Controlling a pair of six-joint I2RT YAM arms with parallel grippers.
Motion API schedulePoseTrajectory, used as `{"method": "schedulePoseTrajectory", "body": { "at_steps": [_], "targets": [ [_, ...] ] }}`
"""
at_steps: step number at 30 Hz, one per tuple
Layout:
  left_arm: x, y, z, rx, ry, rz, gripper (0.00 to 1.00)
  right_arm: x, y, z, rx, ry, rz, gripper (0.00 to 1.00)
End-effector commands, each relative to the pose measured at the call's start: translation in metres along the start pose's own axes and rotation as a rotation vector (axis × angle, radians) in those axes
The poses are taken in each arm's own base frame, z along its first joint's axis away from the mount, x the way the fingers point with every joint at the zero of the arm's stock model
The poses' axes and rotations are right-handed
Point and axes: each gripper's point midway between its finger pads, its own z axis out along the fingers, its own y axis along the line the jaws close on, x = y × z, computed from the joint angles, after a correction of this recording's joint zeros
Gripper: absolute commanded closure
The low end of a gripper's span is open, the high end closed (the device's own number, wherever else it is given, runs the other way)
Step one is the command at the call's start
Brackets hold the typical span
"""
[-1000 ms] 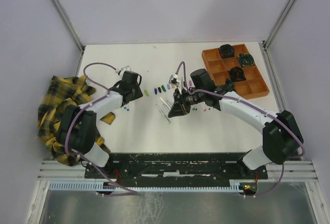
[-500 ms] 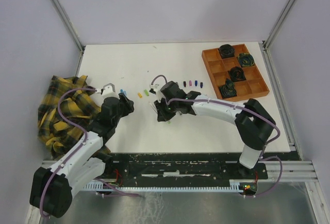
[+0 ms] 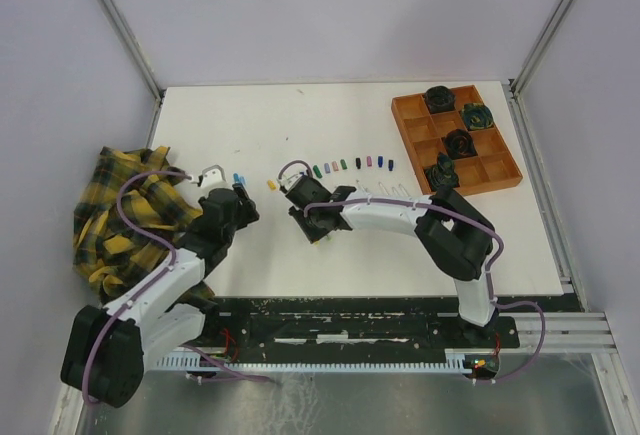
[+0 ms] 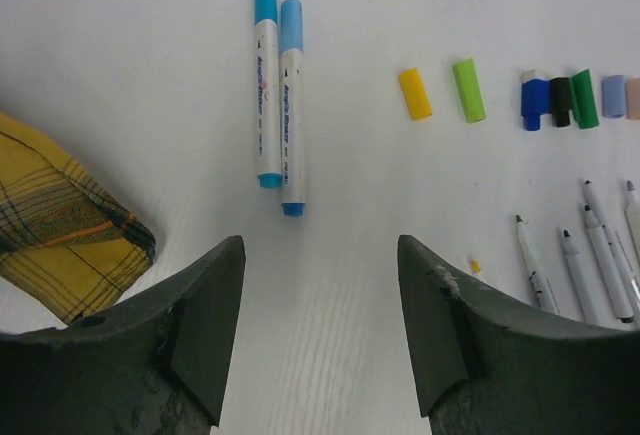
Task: Open the pen caps
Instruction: Place the pen at the center of the board.
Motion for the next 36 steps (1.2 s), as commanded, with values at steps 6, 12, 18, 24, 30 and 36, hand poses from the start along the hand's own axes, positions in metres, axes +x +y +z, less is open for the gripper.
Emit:
{"method": "schedulePoseTrajectory", "body": {
  "at_steps": [6,12,18,24,30,36],
  "targets": [
    [-0.026,-0.009,0.027,-0.009,-0.024,0.02,0.32,-0.017,-0.002,-0.003,0.019,-0.025,0.002,0.64],
    [-0.032,-0.008,0.043,-0.026,0.013,0.049,0.41,-0.039,0.01,-0.034,-0.067,-0.092,-0.016,0.61],
    [-0.028,-0.009,0.069,-0.063,0.093,0.09,0.58,-0.066,0.016,-0.091,-0.159,-0.213,-0.066,0.6],
    [-0.016,-0.004,0.088,-0.121,0.181,0.143,0.65,-0.069,0.002,-0.14,-0.325,-0.277,-0.164,0.6],
    [-0.006,0.007,0.096,-0.182,0.224,0.174,0.64,-0.064,-0.017,-0.164,-0.515,-0.28,-0.133,0.61],
    [0.001,0.012,0.099,-0.205,0.246,0.189,0.63,-0.067,-0.025,-0.172,-0.522,-0.299,-0.108,0.61]
  ]
}}
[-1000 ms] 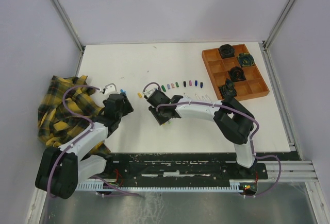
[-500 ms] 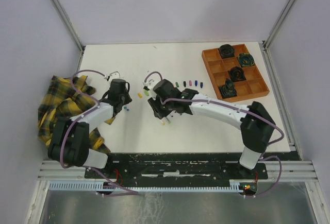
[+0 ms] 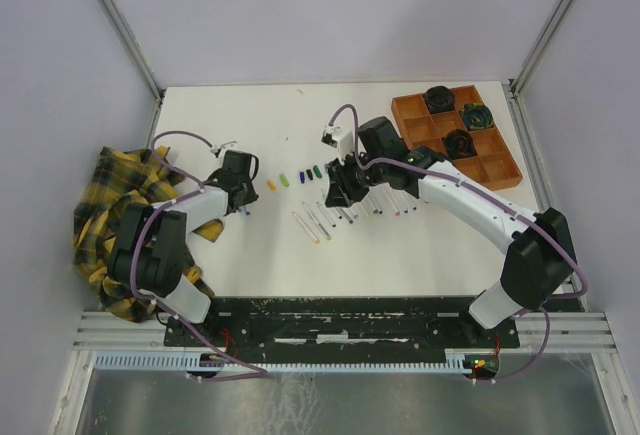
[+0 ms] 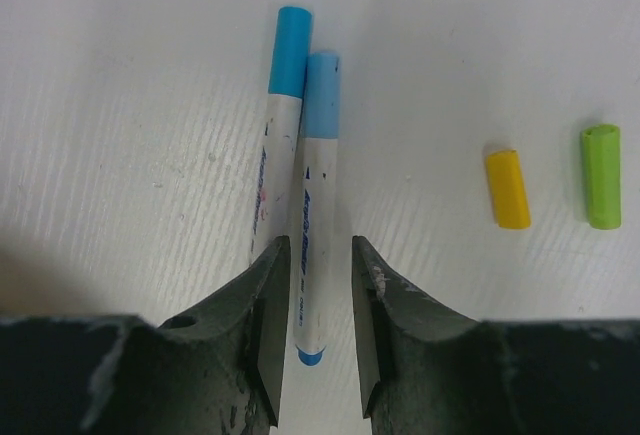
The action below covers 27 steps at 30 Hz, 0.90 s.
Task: Open the pen caps
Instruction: Place the pen at the center of the board, then pick up the pen from the center of the board.
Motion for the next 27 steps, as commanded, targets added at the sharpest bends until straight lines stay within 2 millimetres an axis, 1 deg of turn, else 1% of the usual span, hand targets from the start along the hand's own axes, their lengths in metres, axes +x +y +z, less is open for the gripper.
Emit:
{"method": "schedulePoseTrajectory", "body": {
  "at_steps": [1,4,7,11,12,14,17,19,22,24,27],
  "targets": [
    [-0.013,0.002,0.004,-0.025,-0.021,0.054,0.63,-0.01,0.023,-0.012,-0.101,-0.042,-0.042,0.61],
    [-0.007,0.0,0.008,-0.015,0.005,0.06,0.65,-0.01,0.023,-0.013,-0.11,-0.043,-0.037,0.61],
    [-0.004,-0.002,0.01,-0.009,0.019,0.065,0.7,-0.01,0.024,-0.014,-0.12,-0.044,-0.034,0.61],
    [-0.001,-0.006,0.012,0.011,0.037,0.065,0.72,-0.011,0.025,-0.015,-0.127,-0.048,-0.033,0.61],
    [0.0,-0.006,0.012,0.014,0.041,0.066,0.74,-0.012,0.026,-0.016,-0.131,-0.049,-0.035,0.61],
    [0.001,-0.007,0.012,0.016,0.049,0.066,0.83,-0.012,0.026,-0.017,-0.137,-0.052,-0.033,0.61],
    [-0.002,-0.011,0.005,0.042,0.041,0.056,0.96,-0.013,0.029,-0.02,-0.161,-0.057,-0.038,0.61],
    [-0.009,-0.017,-0.005,0.078,0.017,0.033,0.97,-0.012,0.031,-0.021,-0.18,-0.061,-0.045,0.61],
    [-0.027,-0.033,-0.032,0.185,-0.049,-0.016,0.97,-0.012,0.038,-0.025,-0.226,-0.073,-0.085,0.61],
    [-0.036,-0.045,-0.055,0.283,-0.099,-0.055,0.97,-0.012,0.041,-0.027,-0.252,-0.092,-0.101,0.59],
    [-0.048,-0.069,-0.099,0.504,-0.192,-0.136,0.97,-0.017,0.047,-0.03,-0.291,-0.15,-0.11,0.51]
  ]
}}
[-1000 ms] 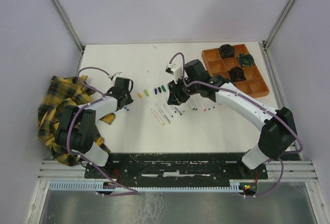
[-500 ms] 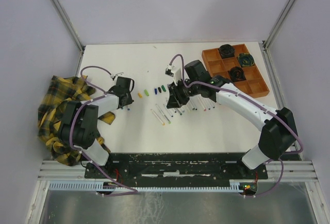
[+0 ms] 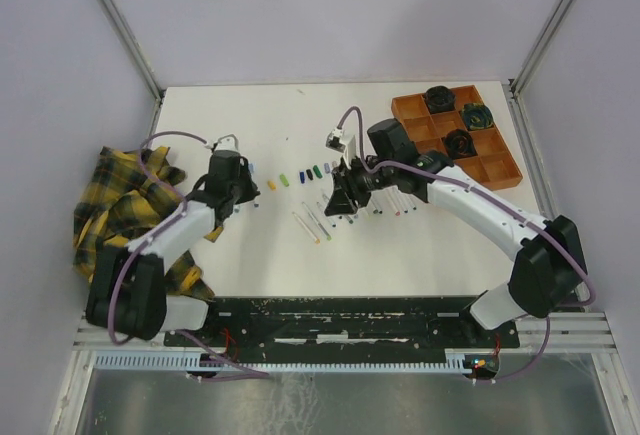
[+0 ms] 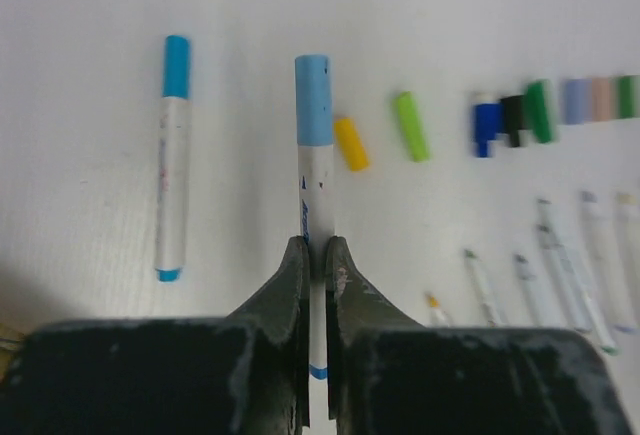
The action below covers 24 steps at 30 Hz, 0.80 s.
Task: Open the pen caps
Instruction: Pick up the pen from the center of the board.
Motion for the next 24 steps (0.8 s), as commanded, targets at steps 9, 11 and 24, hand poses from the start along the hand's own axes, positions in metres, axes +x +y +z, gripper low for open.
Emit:
{"method": "schedulePoseTrajectory", "body": {
  "at_steps": [9,11,24],
  "targets": [
    [-0.05,-0.132,-0.2,1.016,-0.549,-0.307,0.97,-0.048,0.057,-0.037,-0.308,-0.49,-0.147,0.26],
    [-0.048,-0.138,-0.223,1.079,-0.609,-0.319,0.97,-0.052,0.065,-0.044,-0.337,-0.549,-0.181,0.22],
    [-0.034,-0.181,-0.274,1.257,-0.709,-0.267,0.97,-0.053,0.083,-0.037,-0.395,-0.561,-0.138,0.24]
  ]
}}
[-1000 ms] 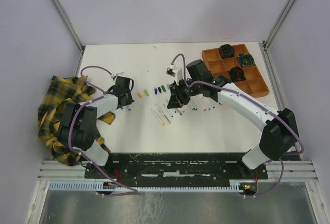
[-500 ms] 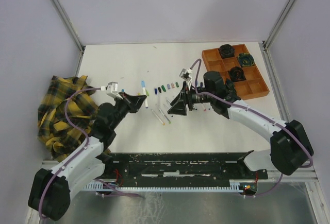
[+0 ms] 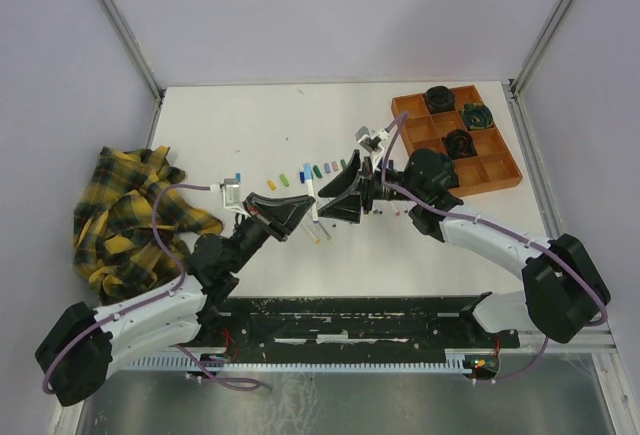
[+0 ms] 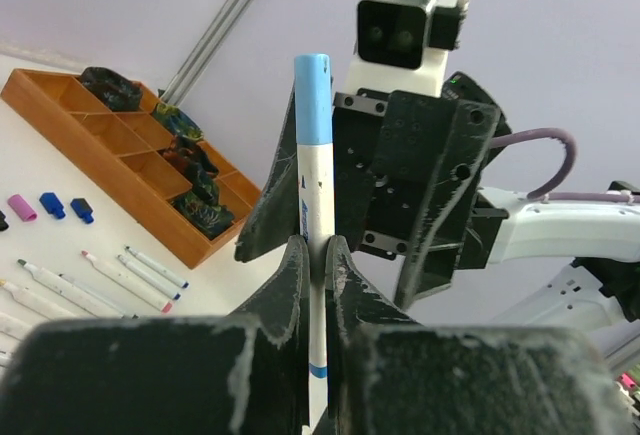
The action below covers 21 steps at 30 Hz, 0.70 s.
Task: Open the pen caps
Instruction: Pick up the pen from the center of the board.
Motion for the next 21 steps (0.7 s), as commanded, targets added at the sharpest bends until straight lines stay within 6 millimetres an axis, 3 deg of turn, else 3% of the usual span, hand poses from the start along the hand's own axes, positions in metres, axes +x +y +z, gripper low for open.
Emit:
{"method": "schedulePoseTrajectory", "body": {
  "at_steps": [1,11,18,21],
  "targets": [
    [-0.025,-0.019,0.013,0.053,-0.119,0.057,0.97,-0.017,0.024,0.004,-0.072,-0.051,-0.054,0.25],
    [-0.022,-0.028,0.018,0.078,-0.119,0.057,0.97,0.002,0.008,0.015,0.0,0.026,0.044,0.38],
    [-0.013,-0.028,0.019,0.083,-0.092,0.05,0.97,-0.003,0.013,0.015,-0.006,0.019,0.046,0.56],
    [-0.01,-0.026,0.019,0.078,-0.083,0.052,0.97,-0.005,0.015,0.016,-0.019,0.018,0.044,0.69]
  ]
}}
